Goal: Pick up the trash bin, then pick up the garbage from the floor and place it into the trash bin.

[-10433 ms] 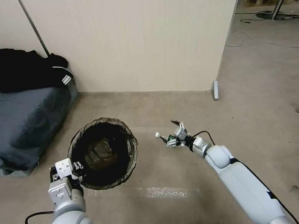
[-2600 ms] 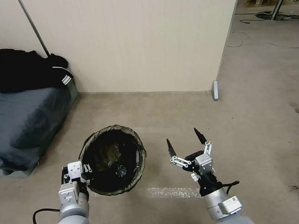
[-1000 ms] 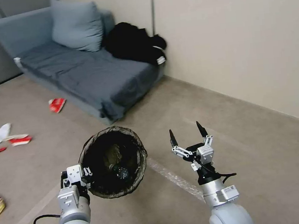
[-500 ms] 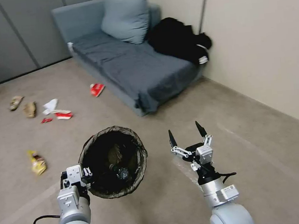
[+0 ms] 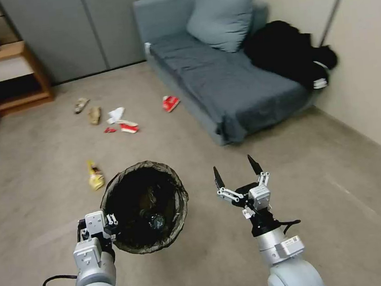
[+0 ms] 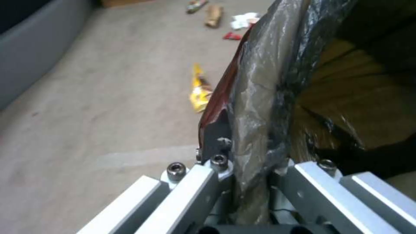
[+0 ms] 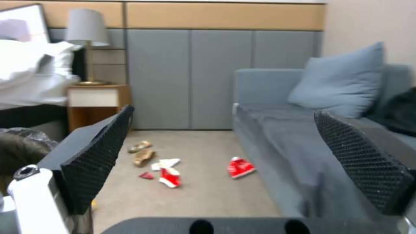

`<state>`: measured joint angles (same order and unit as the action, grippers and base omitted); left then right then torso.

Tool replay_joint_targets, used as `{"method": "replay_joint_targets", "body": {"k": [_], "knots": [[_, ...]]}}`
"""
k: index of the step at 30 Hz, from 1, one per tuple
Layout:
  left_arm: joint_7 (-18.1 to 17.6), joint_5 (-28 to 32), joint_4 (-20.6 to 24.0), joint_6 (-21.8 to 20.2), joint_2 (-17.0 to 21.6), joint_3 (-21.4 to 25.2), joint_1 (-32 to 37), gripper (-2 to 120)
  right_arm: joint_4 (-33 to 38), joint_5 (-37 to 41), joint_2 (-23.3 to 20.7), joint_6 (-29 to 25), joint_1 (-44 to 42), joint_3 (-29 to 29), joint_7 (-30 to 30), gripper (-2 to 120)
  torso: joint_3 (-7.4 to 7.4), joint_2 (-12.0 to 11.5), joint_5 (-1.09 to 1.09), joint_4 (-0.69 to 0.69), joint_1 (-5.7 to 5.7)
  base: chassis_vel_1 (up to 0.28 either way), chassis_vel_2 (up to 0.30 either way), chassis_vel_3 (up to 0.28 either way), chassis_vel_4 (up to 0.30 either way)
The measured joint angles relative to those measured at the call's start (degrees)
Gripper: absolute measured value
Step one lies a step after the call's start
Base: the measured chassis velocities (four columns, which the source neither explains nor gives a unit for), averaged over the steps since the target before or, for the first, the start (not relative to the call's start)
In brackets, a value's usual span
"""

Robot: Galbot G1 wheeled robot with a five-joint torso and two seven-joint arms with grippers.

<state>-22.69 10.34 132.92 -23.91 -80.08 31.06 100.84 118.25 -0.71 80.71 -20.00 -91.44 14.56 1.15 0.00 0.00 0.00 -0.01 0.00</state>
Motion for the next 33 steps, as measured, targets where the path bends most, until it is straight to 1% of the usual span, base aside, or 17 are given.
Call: {"method": "replay_joint_targets", "body": {"k": [14, 20, 22, 27, 33], "knots": [[0.0, -0.2, -0.1, 0.1, 0.0, -0.2, -0.2, 0, 0.0, -0.3, 0.1, 0.1, -0.1, -0.2, -0.2, 100, 0.00, 0.0, 0.00, 0.01, 0.00, 0.123, 0.129, 0.129, 0.129], [-0.1, -0.5, -0.9, 1.7, -0.1, -0.2, -0.5, 0, -0.1, -0.3, 0.2, 0.0, -0.1, -0.2, -0.3, 100, 0.00, 0.0, 0.00, 0.02, 0.00, 0.111, 0.112, 0.122, 0.107], [-0.1, -0.6, -1.0, 1.9, -0.2, -0.2, -0.5, 0, -0.2, -0.3, 0.3, -0.1, 0.0, -0.2, -0.4, 100, 0.00, 0.0, 0.00, 0.03, 0.00, 0.059, 0.085, 0.069, 0.088], [-0.1, -0.7, -1.0, 2.0, -0.3, -0.5, -0.7, 0, -0.2, -0.3, 0.3, -0.3, -0.1, 0.0, -0.9, 100, 0.00, 0.0, 0.00, -0.01, 0.00, 0.016, 0.017, 0.023, 0.001], [-0.1, -0.7, -1.0, 2.0, -0.4, -0.5, -0.7, 0, -0.2, -0.2, 0.3, -0.6, -0.3, 0.1, -1.1, 100, 0.00, 0.0, 0.00, 0.00, 0.00, 0.000, 0.000, 0.000, 0.000]]}}
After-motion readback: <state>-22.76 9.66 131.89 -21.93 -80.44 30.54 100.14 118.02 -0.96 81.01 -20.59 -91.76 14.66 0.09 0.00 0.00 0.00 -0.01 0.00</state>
